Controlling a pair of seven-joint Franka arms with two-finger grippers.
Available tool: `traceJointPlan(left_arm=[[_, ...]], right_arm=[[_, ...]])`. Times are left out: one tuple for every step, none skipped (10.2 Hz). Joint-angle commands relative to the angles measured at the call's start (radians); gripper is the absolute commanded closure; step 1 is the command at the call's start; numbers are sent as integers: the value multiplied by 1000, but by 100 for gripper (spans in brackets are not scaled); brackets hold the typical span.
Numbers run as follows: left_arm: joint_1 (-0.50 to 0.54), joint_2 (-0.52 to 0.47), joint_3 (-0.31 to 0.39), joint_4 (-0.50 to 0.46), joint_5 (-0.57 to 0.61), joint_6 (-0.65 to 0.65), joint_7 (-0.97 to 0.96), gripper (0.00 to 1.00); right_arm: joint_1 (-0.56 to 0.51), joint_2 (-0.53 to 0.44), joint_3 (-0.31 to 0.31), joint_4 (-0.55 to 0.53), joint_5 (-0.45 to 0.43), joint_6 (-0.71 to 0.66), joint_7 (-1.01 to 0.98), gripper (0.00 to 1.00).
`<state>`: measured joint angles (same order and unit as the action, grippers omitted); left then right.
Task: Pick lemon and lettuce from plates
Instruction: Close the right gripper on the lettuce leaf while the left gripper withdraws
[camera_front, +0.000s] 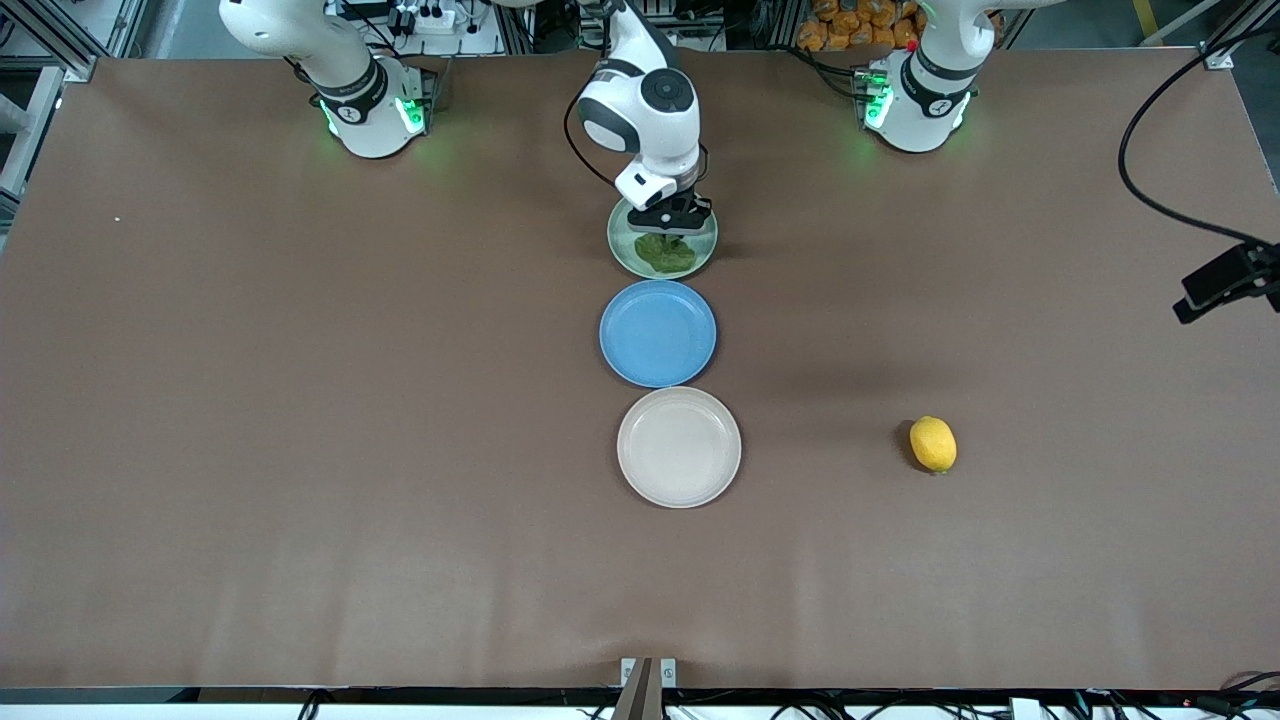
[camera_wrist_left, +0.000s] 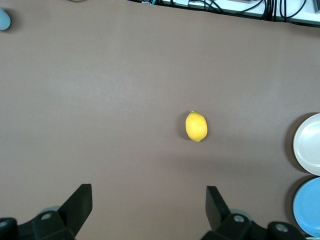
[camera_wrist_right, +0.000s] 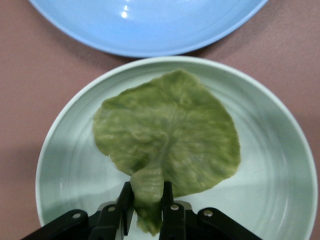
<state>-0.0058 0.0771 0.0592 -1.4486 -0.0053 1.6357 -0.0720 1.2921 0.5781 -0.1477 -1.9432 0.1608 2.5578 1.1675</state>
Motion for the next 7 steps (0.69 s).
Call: traceJointPlan(left_arm=[[10, -28, -4, -22, 21, -45, 11, 0], [7, -42, -8, -24, 21, -72, 9, 0], [-9, -56, -9, -30, 22, -82, 3, 0], [-11, -59, -9, -32, 21, -102, 7, 0], [-38, -78, -2, -36, 22, -123, -8, 0], [-78, -82, 25, -38, 34, -128, -11, 0], [-80, -71, 34, -35, 34, -126, -12, 0]], right_arm=[[-27, -40, 7, 1, 17, -59, -26, 85], [-34, -56, 7, 1, 17, -97, -55, 91], [-46, -79, 7, 1, 17, -129, -68, 96], [-60, -101, 8, 3, 19, -158, -81, 98], [-72, -121, 7, 6, 19, -184, -100, 98], [-94, -138, 8, 7, 19, -211, -110, 99], [-111, -161, 7, 9, 19, -241, -136, 100]])
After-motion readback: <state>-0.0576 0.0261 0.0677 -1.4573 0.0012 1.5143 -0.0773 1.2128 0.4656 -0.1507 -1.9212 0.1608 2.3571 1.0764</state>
